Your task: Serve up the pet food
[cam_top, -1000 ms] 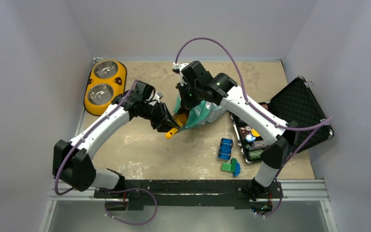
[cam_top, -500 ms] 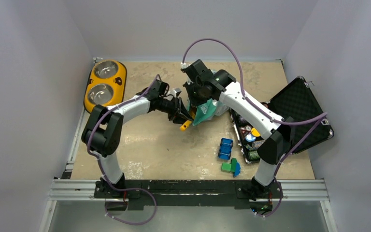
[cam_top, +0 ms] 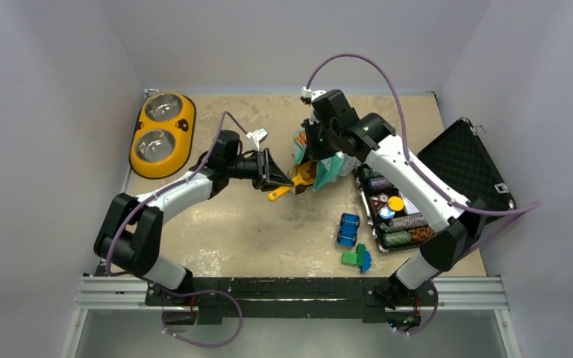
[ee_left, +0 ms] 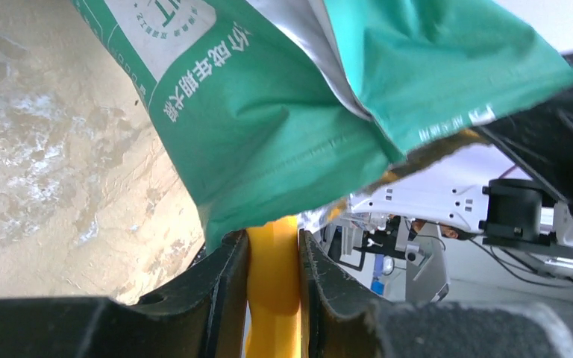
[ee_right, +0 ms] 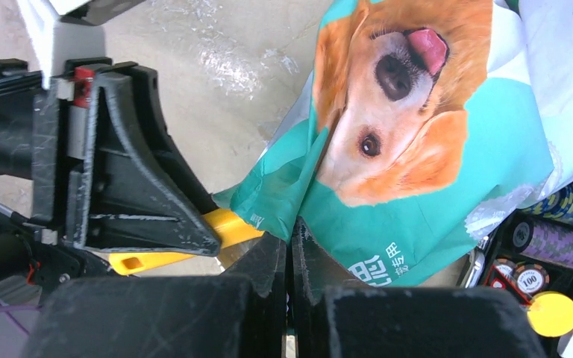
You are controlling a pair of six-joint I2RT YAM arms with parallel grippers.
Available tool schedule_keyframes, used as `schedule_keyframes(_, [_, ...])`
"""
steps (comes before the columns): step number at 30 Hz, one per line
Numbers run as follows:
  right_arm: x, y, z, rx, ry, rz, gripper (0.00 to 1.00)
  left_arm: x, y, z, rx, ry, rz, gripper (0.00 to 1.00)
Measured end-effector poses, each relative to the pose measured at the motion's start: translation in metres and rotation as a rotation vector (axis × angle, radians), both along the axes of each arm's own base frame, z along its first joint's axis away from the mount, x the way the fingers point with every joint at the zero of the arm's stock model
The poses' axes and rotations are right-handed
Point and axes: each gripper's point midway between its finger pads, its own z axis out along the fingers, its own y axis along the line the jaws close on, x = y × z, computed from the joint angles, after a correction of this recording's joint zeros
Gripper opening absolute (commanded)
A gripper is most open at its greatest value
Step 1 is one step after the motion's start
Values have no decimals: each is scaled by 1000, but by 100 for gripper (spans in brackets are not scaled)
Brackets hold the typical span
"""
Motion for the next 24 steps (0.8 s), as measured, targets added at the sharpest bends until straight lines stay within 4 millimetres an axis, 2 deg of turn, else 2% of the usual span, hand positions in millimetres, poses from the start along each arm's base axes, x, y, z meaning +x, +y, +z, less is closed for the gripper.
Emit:
schedule_keyframes(3, [-4,-4,2,5,-7,3,0,-10,5,5,-22,-28,3,0])
schedule_keyframes(6, [-8,-5,-2,4,2,9,0,-17,10,1,-29,-29,13,0])
schedule_keyframes(17, [-7,-5,-2,8,3,20,0,-11,20,6,-81,91,128,0])
schedule_keyframes(20, [-8,-4,-2,9,5,20,0,-11,21,3,-35,107,168,0])
schedule_keyframes(24, [-7,-4,-2,12,7,16,0,-8,11,4,49,69,198,0])
